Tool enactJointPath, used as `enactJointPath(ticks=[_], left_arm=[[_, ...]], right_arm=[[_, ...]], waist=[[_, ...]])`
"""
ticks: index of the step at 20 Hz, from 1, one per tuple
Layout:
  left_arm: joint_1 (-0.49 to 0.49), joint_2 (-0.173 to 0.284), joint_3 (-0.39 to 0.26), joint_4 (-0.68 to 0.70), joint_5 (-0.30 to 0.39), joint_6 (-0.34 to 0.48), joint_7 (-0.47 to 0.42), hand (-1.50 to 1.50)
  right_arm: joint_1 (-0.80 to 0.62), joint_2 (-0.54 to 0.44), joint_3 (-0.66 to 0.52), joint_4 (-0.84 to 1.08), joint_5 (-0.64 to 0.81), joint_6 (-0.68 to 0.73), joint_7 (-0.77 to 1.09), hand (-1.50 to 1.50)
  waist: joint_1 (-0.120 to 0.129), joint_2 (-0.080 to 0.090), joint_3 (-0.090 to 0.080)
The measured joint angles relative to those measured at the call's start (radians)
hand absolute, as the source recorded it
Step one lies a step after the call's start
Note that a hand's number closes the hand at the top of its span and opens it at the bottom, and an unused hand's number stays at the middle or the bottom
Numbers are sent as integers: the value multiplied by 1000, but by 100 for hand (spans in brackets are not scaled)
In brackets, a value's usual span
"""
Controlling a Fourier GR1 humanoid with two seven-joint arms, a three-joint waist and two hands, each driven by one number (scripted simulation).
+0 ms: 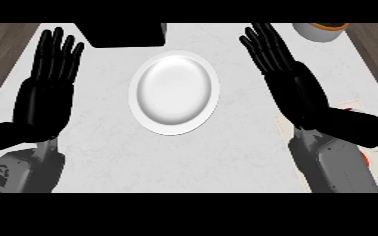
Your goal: Pick the can from the placemat and place it in the plate
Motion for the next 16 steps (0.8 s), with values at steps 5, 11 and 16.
enactJointPath(ticks=[5,11,16], left_arm=[[-1,92,6,16,-71,1,86,0],[25,162,-5,68,-130,1,154,0],[20,181,-8,72,-142,-9,205,0]], right_arm=[[70,-81,27,15,-2,140,-21,150],[114,-306,74,78,342,107,4,-150],[303,-234,26,176,364,-28,-190,-150]], waist=[[16,11,-9],[-2,10,-18],[2,14,-13]])
